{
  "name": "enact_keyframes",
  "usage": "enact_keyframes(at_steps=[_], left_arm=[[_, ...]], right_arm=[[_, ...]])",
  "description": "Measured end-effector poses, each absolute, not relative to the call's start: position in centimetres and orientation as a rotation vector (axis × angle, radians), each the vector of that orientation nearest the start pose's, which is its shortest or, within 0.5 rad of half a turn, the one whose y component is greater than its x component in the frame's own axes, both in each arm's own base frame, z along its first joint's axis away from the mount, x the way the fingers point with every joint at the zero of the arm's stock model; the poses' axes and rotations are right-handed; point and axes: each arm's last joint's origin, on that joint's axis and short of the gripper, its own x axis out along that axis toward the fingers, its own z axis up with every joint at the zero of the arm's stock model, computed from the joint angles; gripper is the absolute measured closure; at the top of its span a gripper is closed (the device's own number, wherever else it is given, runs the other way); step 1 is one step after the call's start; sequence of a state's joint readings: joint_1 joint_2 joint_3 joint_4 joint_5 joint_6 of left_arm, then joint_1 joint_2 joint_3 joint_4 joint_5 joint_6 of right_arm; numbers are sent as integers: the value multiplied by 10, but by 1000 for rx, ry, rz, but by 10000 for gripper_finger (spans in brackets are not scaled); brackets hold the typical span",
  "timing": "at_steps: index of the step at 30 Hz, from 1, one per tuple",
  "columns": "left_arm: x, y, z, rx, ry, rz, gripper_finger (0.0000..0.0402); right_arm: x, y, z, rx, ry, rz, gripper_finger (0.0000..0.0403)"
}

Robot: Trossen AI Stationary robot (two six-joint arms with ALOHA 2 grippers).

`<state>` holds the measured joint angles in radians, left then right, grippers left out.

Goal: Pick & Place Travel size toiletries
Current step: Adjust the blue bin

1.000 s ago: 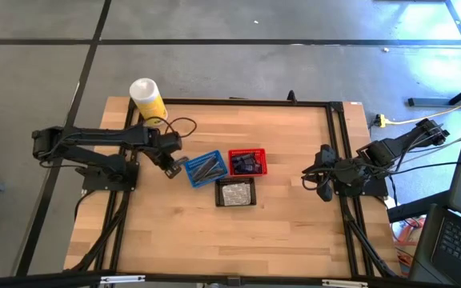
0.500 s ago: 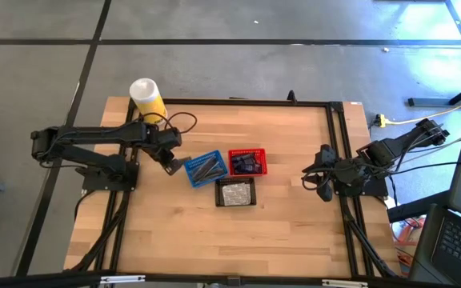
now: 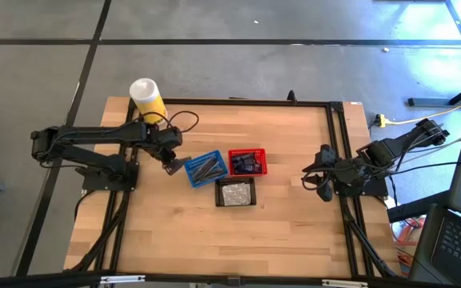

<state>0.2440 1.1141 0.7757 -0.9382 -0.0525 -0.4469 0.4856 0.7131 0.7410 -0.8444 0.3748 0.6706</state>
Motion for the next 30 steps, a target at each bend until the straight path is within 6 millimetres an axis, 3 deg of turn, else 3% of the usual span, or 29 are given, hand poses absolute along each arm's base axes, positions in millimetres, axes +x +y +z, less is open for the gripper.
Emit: enact_keyframes(at_steps=[7,13,21,30], left_arm=[[177,46,223,-533,1194,558,356],[176,45,223,-547,1209,548,301],[172,45,222,-477,1257,559,226],[172,46,222,-434,1259,555,218]], right_arm=[[119,51,274,298,735,-145,235],[128,52,280,315,605,-214,231],[156,61,299,208,345,-203,237],[204,54,303,102,204,-274,229]])
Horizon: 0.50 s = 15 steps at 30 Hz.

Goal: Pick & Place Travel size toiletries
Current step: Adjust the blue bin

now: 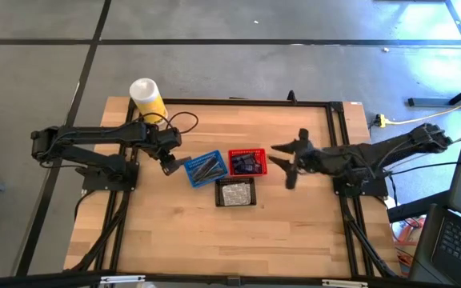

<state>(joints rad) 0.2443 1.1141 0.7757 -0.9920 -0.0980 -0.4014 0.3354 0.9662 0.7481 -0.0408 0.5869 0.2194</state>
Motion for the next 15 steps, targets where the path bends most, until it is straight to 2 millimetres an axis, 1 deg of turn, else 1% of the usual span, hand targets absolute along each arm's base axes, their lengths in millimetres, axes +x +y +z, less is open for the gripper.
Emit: enact_keyframes(at_steps=[4,6,9,12,15], left_arm=[[171,44,222,-482,1276,505,222],[171,43,221,-502,1278,515,224],[171,44,221,-482,1275,535,227],[170,44,221,-461,1283,526,229],[168,44,221,-454,1308,529,229]], right_arm=[[228,36,311,99,224,-344,234],[243,25,317,99,239,-326,237],[267,9,323,98,268,-270,243],[294,-7,321,108,340,-215,247],[319,-22,311,104,420,-175,251]])
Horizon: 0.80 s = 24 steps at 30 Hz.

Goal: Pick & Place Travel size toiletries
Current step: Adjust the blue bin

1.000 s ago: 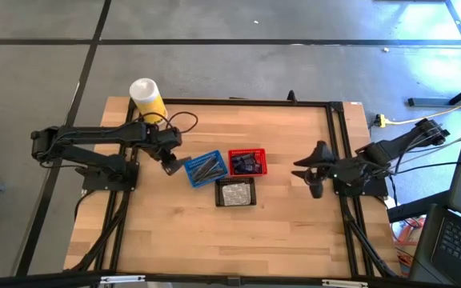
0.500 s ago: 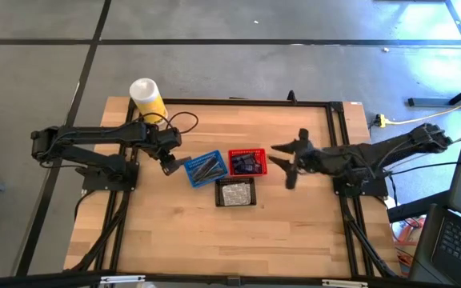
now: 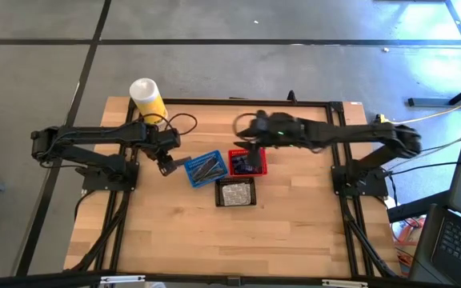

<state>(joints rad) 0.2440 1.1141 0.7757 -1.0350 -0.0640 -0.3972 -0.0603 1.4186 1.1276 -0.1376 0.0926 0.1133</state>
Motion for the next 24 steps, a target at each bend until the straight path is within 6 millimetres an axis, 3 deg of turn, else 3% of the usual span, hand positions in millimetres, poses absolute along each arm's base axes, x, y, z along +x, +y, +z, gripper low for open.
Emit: enact_keyframes(at_steps=[4,8,16,24], left_arm=[[164,45,218,-447,1323,635,229],[161,42,210,-481,1362,595,229],[181,19,194,-396,1274,274,229],[209,21,157,-347,1360,324,237]], right_arm=[[350,-32,303,97,501,-117,261],[369,-34,307,38,553,-83,276],[370,-30,305,-20,636,-47,318],[368,-31,306,-22,643,-58,381]])
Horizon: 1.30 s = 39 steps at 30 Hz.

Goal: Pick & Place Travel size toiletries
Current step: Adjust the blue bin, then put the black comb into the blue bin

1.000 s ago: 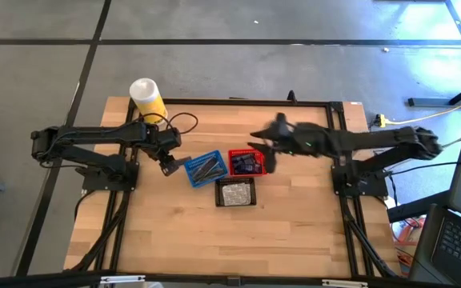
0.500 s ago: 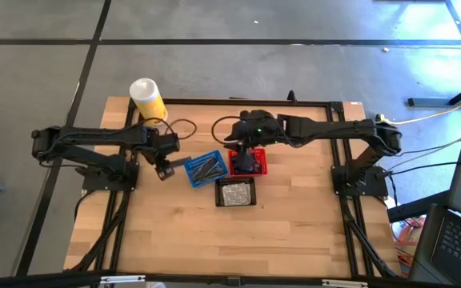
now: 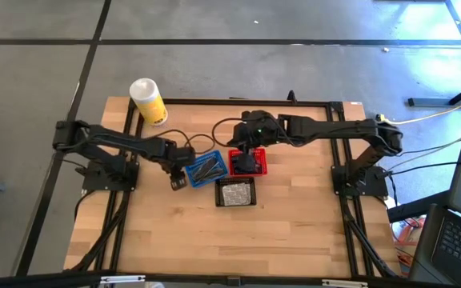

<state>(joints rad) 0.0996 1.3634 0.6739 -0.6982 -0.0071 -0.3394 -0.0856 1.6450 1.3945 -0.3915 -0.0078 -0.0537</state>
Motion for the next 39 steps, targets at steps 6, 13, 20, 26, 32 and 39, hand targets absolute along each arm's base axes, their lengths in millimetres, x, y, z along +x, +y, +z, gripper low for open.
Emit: enact_keyframes(at_steps=[6,13,20,26,32,39], left_arm=[[229,26,150,-294,1356,349,257],[242,37,164,-241,1300,371,269],[250,48,168,-228,1222,360,270],[257,53,172,-222,1134,341,270],[267,58,172,-234,1043,293,270],[249,56,182,-221,1306,356,270]], right_arm=[[357,-31,317,-40,651,-95,394],[340,-32,336,-62,625,-162,398],[331,-32,344,-56,614,-189,400],[329,-29,342,-46,646,-184,401],[329,-24,342,-50,648,-168,402],[329,-20,342,-31,644,-161,402]])
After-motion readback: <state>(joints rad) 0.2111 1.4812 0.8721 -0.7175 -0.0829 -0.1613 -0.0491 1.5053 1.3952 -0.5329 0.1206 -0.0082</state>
